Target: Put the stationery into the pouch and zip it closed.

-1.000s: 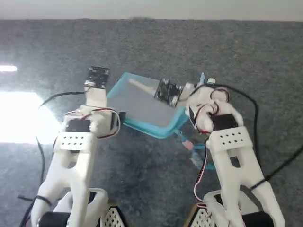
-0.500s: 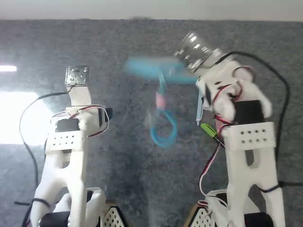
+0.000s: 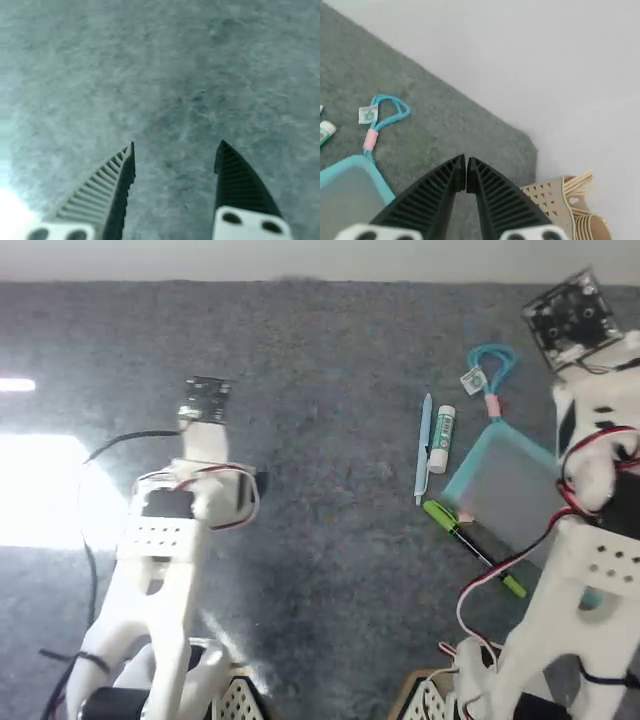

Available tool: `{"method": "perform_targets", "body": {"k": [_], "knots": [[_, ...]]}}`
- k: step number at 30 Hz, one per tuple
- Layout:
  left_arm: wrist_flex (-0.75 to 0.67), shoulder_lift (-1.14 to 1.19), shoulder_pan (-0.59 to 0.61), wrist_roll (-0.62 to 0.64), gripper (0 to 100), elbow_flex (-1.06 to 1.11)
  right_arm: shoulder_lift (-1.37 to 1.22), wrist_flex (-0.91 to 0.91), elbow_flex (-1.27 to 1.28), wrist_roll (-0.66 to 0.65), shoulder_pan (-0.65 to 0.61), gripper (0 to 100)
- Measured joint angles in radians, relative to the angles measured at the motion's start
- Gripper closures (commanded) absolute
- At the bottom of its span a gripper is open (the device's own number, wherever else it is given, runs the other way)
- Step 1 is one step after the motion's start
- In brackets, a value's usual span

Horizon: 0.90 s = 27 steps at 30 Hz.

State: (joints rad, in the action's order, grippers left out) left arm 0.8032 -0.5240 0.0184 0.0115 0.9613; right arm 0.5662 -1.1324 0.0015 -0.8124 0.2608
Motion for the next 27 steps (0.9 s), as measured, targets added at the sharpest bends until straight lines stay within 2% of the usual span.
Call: {"method": "perform_targets", "body": {"k": [3, 6, 9, 11, 15, 20, 23, 27], "knots": [[0.002, 0.0, -0.06, 0.0, 75, 0.0, 0.012, -0.037, 0.055, -0.006, 0.006, 99.1], [0.015, 0.0, -0.061, 0.0, 75, 0.0, 0.012, -0.083, 0.149, 0.002, 0.012, 98.0], [0.017, 0.0, -0.064, 0.0, 75, 0.0, 0.012, -0.192, 0.17, 0.097, -0.08, 92.4], [0.017, 0.0, -0.066, 0.0, 75, 0.0, -0.006, -0.272, 0.167, 0.224, -0.18, 91.4], [0.017, 0.0, -0.064, 0.0, 75, 0.002, -0.187, -0.341, 0.143, 0.563, -0.33, 95.5], [0.018, 0.0, -0.064, 0.0, 75, 0.026, -0.497, -0.436, 0.023, 0.91, -0.368, 96.4], [0.02, 0.0, -0.066, 0.0, 75, 0.026, -0.635, -0.502, -0.08, 0.933, -0.379, 94.0], [0.02, 0.0, -0.066, 0.0, 75, 0.029, -0.764, -0.522, -0.158, 0.928, -0.39, 80.2]]}}
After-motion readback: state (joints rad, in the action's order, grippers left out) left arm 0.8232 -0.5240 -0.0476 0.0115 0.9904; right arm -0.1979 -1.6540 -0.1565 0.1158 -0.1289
